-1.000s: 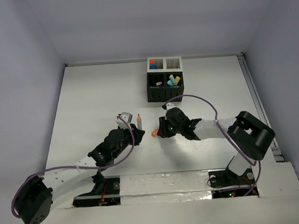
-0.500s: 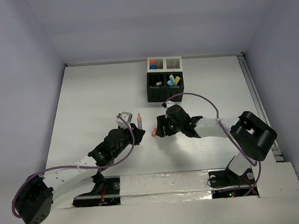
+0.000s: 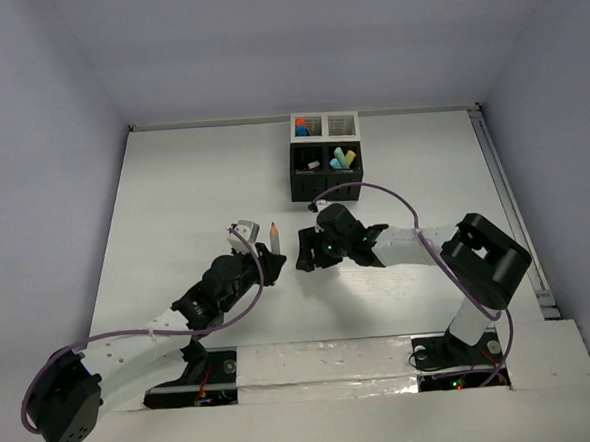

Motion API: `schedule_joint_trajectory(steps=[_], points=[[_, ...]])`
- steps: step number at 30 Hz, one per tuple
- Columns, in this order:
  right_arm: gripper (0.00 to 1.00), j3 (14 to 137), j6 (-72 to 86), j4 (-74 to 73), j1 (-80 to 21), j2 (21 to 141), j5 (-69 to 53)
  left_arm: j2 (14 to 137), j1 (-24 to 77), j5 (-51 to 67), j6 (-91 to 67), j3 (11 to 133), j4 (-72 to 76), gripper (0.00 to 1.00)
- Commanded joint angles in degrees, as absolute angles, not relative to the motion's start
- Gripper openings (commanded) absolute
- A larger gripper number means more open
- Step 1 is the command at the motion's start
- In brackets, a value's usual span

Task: Sort the stationery into containers
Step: Close the pen cap on the pen.

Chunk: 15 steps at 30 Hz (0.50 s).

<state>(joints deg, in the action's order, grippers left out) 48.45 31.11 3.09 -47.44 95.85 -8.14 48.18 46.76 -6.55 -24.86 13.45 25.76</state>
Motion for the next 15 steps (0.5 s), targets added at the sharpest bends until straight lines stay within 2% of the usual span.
schedule_joint_trajectory(steps=[1,3,9,10,15], points=[[0.65,51.94,31.99,3.52,-47.9,98.08,-8.88,45.88,46.58,-7.12,-24.35,12.57,26.99,0.0],[0.65,52.82,31.73,3.08,-47.9,99.58,-8.27,45.18,46.58,-7.47,-24.35,12.48,26.72,0.0],[0.56,57.39,29.27,-3.15,-49.12,103.18,-4.41,42.89,46.58,-8.35,-24.61,12.04,25.75,0.0],[0.52,57.91,28.83,-4.12,-49.83,103.53,-3.35,42.8,46.58,-8.35,-24.52,12.13,25.75,0.0],[0.52,60.81,25.93,-10.28,-51.76,104.94,3.59,42.19,46.58,-8.7,-24.61,12.04,25.4,0.0]])
